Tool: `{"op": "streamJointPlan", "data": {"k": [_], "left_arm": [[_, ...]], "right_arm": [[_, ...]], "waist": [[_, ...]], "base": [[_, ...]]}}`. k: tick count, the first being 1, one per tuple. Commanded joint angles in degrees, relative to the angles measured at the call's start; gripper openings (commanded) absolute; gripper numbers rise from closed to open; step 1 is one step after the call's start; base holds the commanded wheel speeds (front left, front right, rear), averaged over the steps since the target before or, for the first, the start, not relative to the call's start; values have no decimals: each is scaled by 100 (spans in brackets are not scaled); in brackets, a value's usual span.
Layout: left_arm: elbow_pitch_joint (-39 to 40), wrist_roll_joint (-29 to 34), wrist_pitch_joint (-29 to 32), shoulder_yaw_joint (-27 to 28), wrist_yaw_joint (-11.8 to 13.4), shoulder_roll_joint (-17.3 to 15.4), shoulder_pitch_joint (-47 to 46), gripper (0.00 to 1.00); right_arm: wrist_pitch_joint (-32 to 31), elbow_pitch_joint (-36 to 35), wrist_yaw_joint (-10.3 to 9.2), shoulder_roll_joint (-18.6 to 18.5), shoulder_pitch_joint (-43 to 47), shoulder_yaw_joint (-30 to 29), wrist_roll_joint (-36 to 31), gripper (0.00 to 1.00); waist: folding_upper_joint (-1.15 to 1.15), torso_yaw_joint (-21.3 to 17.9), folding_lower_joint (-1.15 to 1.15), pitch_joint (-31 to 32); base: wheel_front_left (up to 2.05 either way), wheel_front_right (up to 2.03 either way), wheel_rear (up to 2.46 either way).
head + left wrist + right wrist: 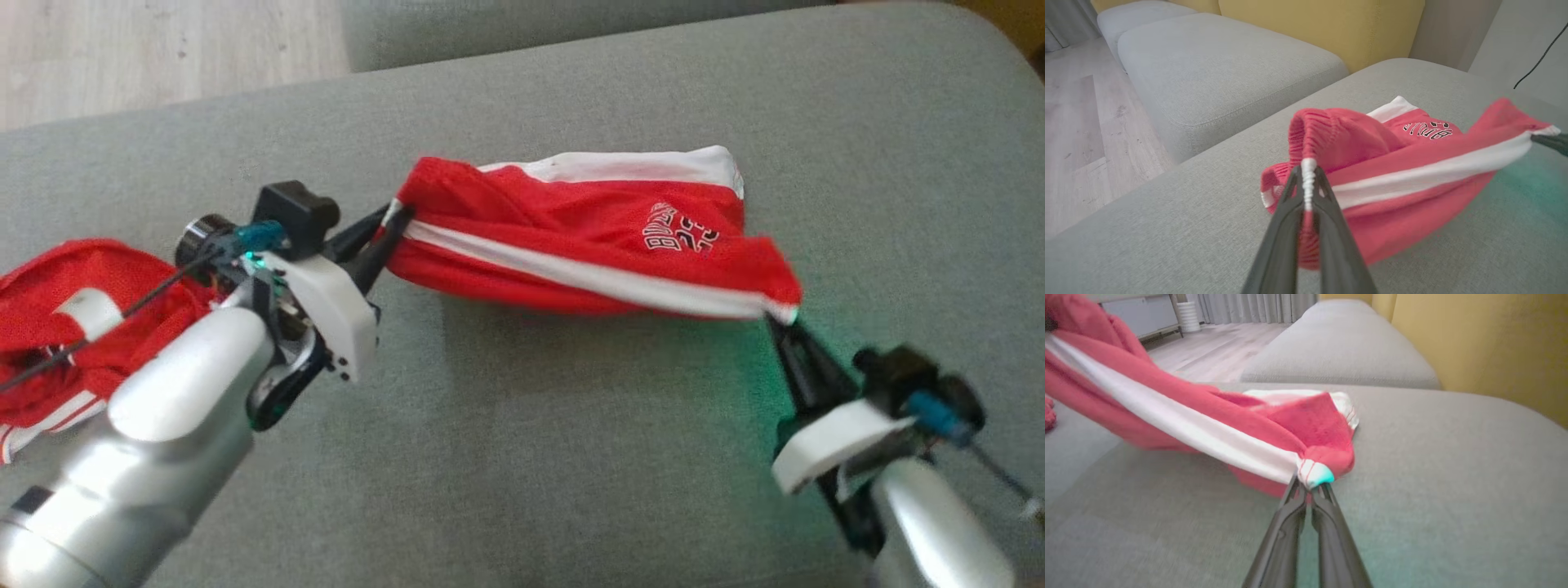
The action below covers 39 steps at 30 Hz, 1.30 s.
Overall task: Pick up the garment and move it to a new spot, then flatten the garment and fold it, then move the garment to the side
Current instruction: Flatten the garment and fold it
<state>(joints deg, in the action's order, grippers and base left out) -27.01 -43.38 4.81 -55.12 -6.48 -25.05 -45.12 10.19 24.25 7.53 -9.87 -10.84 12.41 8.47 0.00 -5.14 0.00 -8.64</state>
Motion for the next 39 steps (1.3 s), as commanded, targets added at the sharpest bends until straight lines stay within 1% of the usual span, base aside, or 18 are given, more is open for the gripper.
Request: {"op": "streamJointPlan", "data": {"k": [1,4,9,11,15,20,24,29,34,39], "left_arm": [[152,-36,-34,333,52,-265,-241,0],[306,-123,10,421,49,-397,-285,0],[652,-283,90,576,89,-545,-349,0],[816,-382,116,652,112,-572,-359,0],[1149,-529,47,870,245,-636,-403,0],[1563,-588,-160,1148,501,-708,-447,0],[1894,-660,-378,1356,721,-707,-373,0],[2336,-665,-519,1435,962,-777,-113,0],[2732,-769,-503,1533,1200,-871,115,0],[2857,-782,-406,1599,1300,-976,74,0]], "right_arm": [[-17,-221,-4,-112,-209,51,73,0],[-189,-512,-4,-369,-375,32,181,0],[-430,-1000,-4,-673,-681,64,438,0],[-488,-1186,-4,-769,-828,91,486,0],[-522,-1518,-4,-878,-1158,119,483,0],[-440,-1917,-4,-892,-1546,-11,340,0],[-339,-2237,-4,-806,-1663,-236,164,0],[-406,-2601,-4,-723,-1385,-265,42,0],[-524,-2869,-4,-667,-1048,-296,1,0],[-657,-2942,-4,-684,-1105,-278,-48,0]], "waist": [[0,29,0,49],[0,70,0,132],[0,125,0,261],[0,139,0,317],[0,154,0,440],[0,177,0,584],[0,230,0,697],[0,314,0,739],[0,378,0,646],[0,364,0,455]], "base": [[0,0,0],[0,0,0],[0,0,0],[0,0,0],[0,0,0],[0,0,0],[0,0,0],[0,0,0],[0,0,0],[0,0,0]]}}
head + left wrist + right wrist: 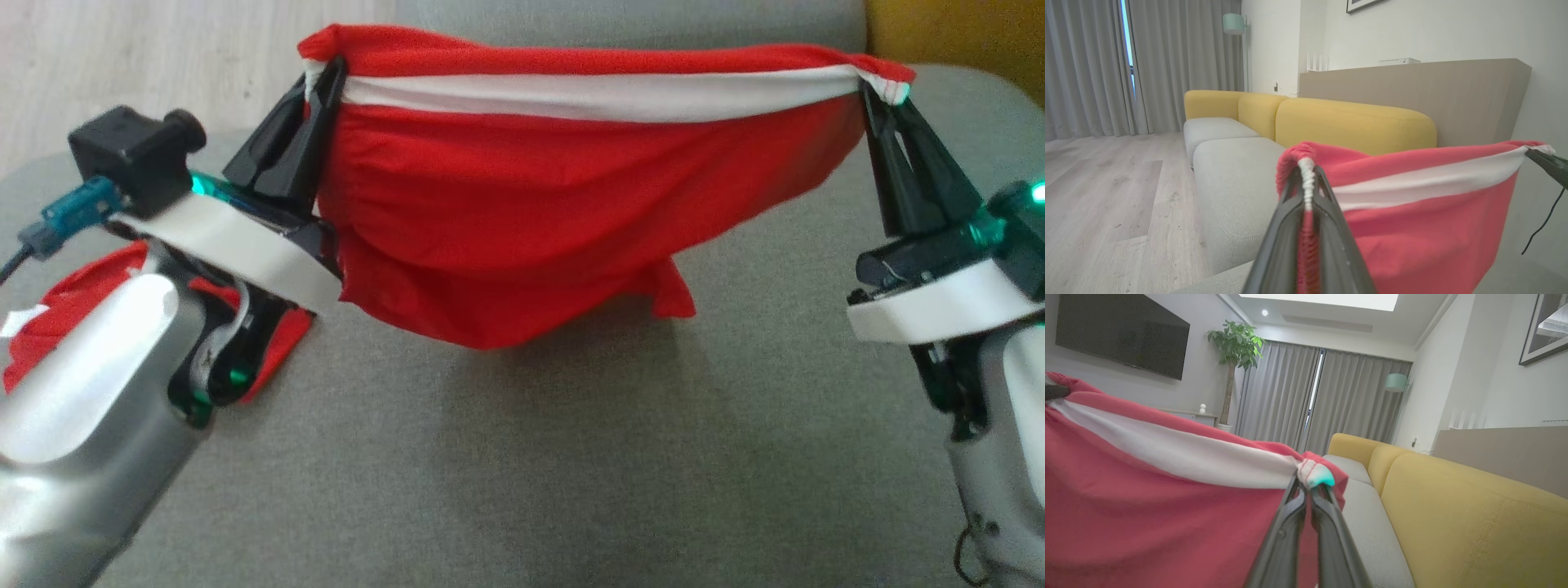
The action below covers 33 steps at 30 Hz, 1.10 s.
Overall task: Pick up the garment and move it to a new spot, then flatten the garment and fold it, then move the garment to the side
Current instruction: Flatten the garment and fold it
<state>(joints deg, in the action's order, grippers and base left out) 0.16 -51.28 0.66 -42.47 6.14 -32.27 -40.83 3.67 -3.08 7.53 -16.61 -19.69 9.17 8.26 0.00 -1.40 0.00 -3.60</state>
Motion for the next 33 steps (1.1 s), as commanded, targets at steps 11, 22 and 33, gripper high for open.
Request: {"op": "streamJointPlan", "data": {"k": [11,22,33], "left_arm": [[-909,-67,331,670,-416,-92,-2047,0],[-3316,529,-969,892,-1227,590,-4852,0],[-3755,132,-1561,262,-1360,1190,-3916,0]], "right_arm": [[-591,729,-4,-176,-2527,575,495,0],[796,3705,-4,465,-5825,363,-282,0],[1125,5232,-4,458,-5033,715,-642,0]], "waist": [[0,-284,0,-1537],[0,-618,0,-2662],[0,-393,0,-2775]], "base": [[0,0,0],[0,0,0],[0,0,0]]}}
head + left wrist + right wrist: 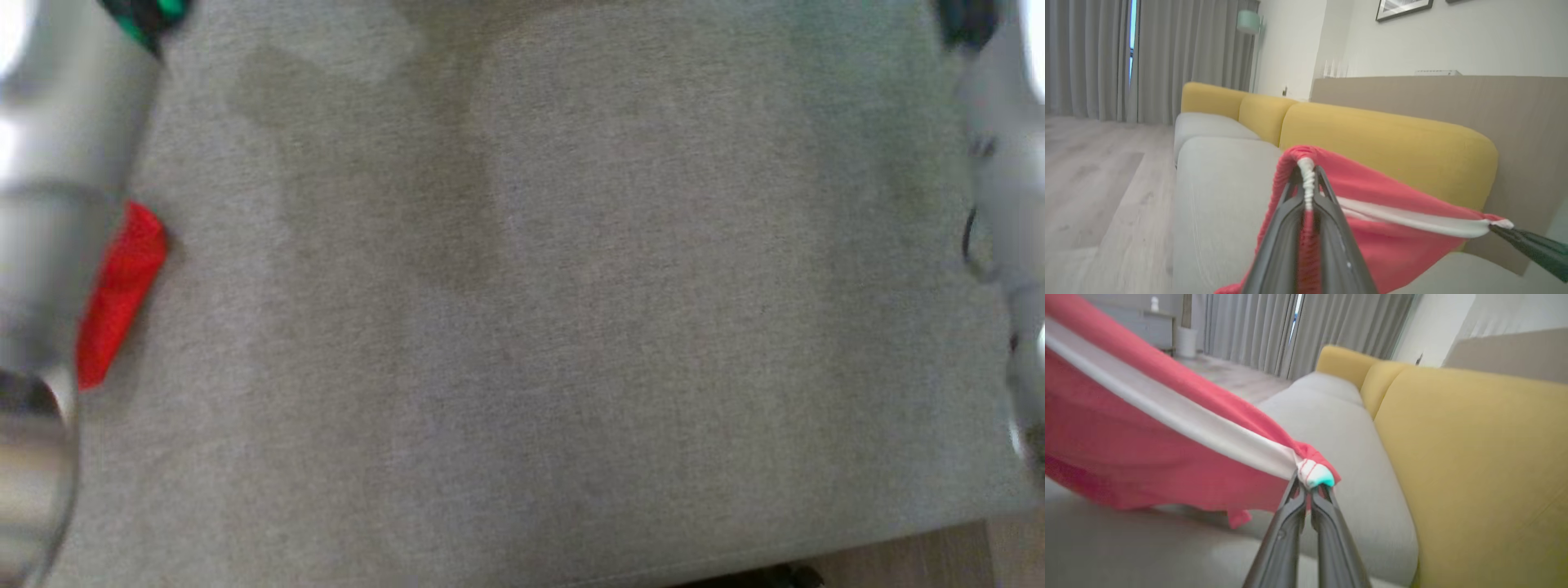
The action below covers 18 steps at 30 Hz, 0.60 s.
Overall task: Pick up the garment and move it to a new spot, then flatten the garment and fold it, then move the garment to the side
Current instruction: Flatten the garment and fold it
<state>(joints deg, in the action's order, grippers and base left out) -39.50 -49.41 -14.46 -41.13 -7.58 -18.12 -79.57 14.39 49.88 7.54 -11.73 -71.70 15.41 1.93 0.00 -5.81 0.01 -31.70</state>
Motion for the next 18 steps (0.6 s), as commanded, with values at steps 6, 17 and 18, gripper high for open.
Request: {"op": "streamJointPlan", "data": {"k": [6,17,18], "left_arm": [[745,-129,-52,-189,10,-398,1246,0],[1315,119,-53,-934,9,-700,2882,0],[1355,138,-53,-961,9,-713,3000,0]], "right_arm": [[59,375,-5,-464,973,958,530,0],[-327,-77,-5,-1451,2035,2579,2094,0],[-389,-181,-5,-1562,2135,2705,2245,0]], "waist": [[0,210,-1,345],[0,334,-1,1089],[0,340,-1,1156]], "base": [[0,0,0],[0,0,0],[0,0,0]]}}
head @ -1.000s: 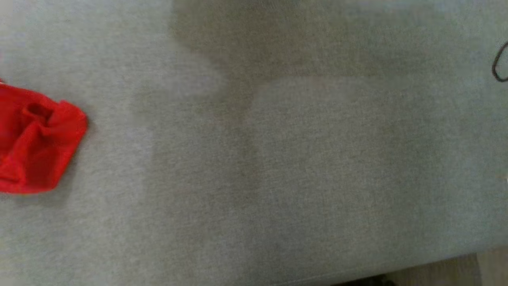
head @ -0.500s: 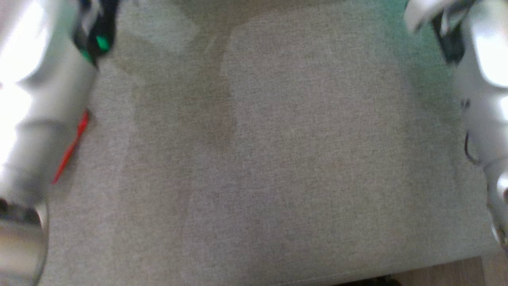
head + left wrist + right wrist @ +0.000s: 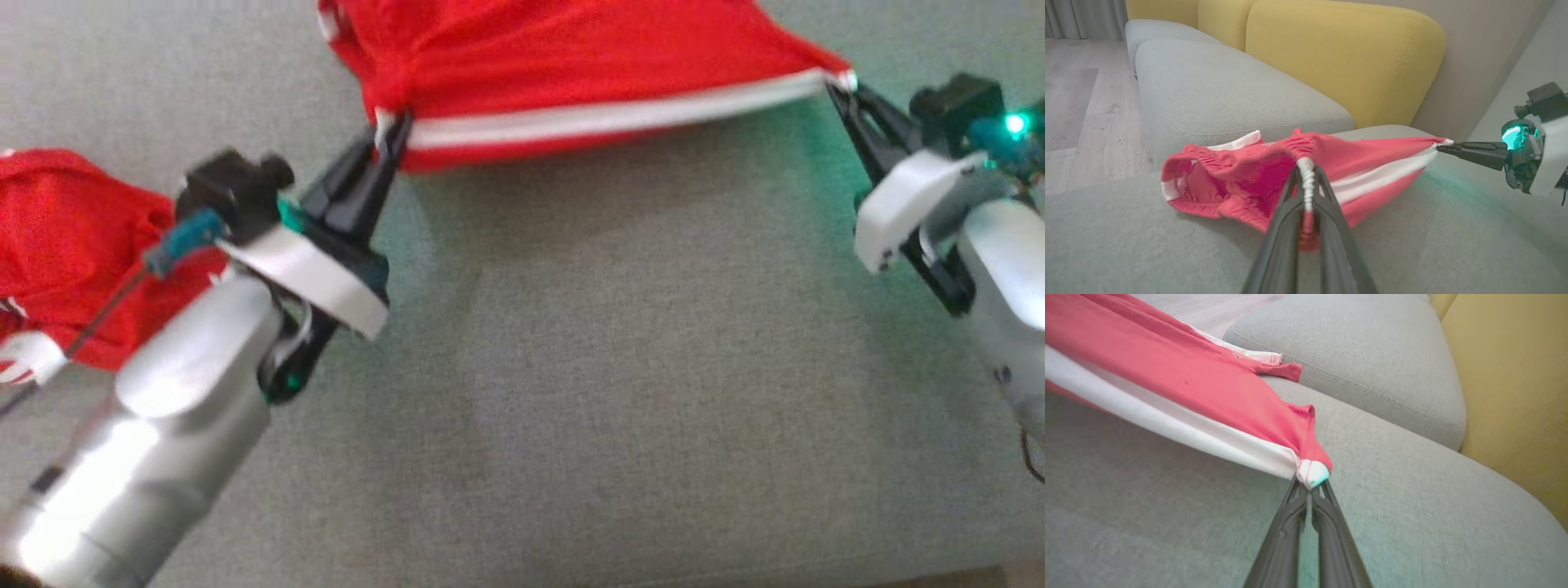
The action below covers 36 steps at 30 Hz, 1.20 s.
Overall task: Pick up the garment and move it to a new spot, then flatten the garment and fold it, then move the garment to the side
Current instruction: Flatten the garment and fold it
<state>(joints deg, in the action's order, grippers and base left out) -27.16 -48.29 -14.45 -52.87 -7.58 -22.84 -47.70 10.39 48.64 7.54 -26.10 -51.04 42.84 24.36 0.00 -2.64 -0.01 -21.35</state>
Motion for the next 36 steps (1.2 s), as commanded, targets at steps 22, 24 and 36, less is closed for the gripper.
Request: {"op": "streamJointPlan", "data": {"k": [22,24,36], "left_arm": [[696,509,-54,244,38,34,2234,0],[831,559,-54,204,46,66,2423,0],[1390,694,-54,259,203,196,2592,0]], "right_arm": [[-590,-1958,-5,-1863,2429,503,1607,0],[-633,-2161,-5,-2055,2720,310,1618,0],[-1179,-3432,-5,-2400,3814,-1361,1094,0]], "waist": [[0,12,1,1640],[0,44,1,1696],[0,324,1,1583]], "base": [[0,0,0],[0,0,0],[0,0,0]]}}
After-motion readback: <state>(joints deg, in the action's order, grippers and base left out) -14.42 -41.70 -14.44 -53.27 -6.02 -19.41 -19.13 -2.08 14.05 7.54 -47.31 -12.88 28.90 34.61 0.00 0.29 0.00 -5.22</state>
